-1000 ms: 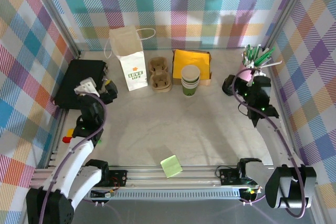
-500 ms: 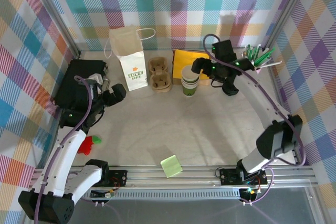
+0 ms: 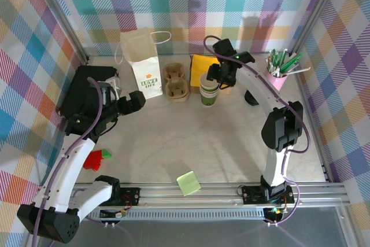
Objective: Pack the takeout coffee
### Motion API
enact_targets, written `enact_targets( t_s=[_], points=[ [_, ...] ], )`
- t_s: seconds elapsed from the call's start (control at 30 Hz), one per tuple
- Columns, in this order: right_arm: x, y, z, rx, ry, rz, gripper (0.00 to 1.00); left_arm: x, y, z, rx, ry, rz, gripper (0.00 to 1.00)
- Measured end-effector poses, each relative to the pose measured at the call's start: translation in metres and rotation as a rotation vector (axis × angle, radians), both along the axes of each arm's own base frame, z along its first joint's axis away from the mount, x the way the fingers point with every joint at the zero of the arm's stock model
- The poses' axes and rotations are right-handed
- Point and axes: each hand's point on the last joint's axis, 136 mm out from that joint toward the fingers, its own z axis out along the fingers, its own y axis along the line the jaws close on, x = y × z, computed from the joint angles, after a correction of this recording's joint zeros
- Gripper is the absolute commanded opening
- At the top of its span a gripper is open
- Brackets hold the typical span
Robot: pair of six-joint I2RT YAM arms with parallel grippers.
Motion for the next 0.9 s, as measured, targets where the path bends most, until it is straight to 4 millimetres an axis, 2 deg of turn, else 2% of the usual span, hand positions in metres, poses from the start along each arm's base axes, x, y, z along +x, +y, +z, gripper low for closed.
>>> enact_targets(
  t_s=[0.13,0.33,0.5,0.63,0.8,0.9],
  points=[
    [0.001,-0.002,-0.004,-0.021,0.008,-0.003,0.48,0.0,-0.001,0.0,0.002,0.0,-0.006,0.96],
    [0.003,-0.002,-0.007,-0.029,0.013,0.0,0.46,0.0,-0.005,-0.004,0.005,0.011,-0.017,0.95],
    [0.004,-0.002,-0.013,-0.037,0.024,0.002,0.38,0.0,-0.008,-0.005,0.006,0.014,-0.026,0.95],
    [0.005,-0.002,-0.016,-0.045,0.028,0.013,0.27,0.0,-0.01,-0.005,0.006,0.015,-0.032,0.95],
    [0.005,-0.001,-0.017,-0.047,0.03,0.018,0.26,-0.001,-0.01,-0.005,0.008,0.016,-0.033,0.93],
    [0.005,-0.001,-0.018,-0.05,0.032,0.02,0.21,0.0,-0.011,-0.006,0.009,0.018,-0.035,0.93]
  ],
)
